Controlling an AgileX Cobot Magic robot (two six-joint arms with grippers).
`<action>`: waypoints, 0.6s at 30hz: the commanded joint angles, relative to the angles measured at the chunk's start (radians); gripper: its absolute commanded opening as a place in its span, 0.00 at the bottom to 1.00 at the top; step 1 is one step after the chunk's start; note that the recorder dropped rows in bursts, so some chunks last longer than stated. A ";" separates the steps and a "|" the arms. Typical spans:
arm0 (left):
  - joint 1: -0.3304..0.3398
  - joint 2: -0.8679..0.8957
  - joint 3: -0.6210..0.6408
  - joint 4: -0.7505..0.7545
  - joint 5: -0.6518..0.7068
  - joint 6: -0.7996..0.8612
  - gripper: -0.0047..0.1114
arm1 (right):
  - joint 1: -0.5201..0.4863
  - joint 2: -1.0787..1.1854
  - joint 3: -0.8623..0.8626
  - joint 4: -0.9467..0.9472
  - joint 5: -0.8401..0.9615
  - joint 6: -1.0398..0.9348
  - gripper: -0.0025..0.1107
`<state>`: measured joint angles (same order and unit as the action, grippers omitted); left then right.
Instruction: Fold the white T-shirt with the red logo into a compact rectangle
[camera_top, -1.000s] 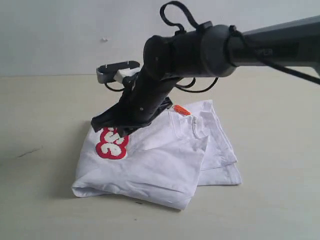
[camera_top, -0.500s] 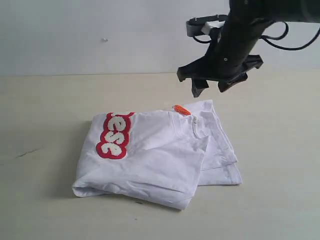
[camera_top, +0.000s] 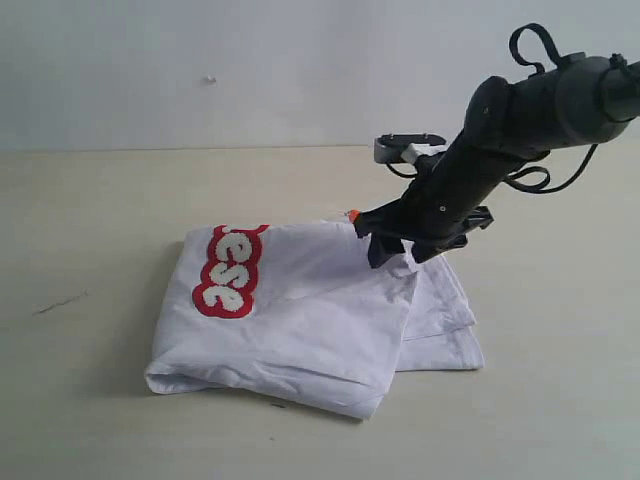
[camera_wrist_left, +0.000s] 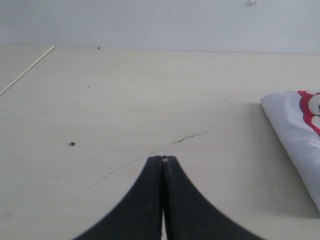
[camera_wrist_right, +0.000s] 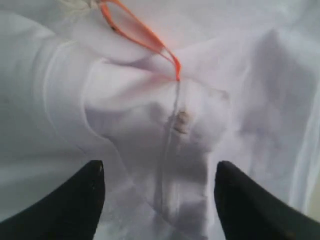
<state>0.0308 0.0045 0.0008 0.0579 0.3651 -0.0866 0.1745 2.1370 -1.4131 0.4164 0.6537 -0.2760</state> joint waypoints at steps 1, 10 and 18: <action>0.004 -0.005 -0.001 -0.002 -0.011 0.004 0.04 | -0.001 0.035 0.002 0.088 -0.041 -0.093 0.57; 0.004 -0.005 -0.001 -0.002 -0.011 0.004 0.04 | -0.001 0.064 0.002 0.077 -0.024 -0.095 0.56; 0.004 -0.005 -0.001 -0.002 -0.011 0.004 0.04 | -0.001 0.064 0.002 0.011 0.031 -0.086 0.53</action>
<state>0.0308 0.0045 0.0008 0.0579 0.3651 -0.0866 0.1745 2.1826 -1.4131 0.4624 0.6356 -0.3636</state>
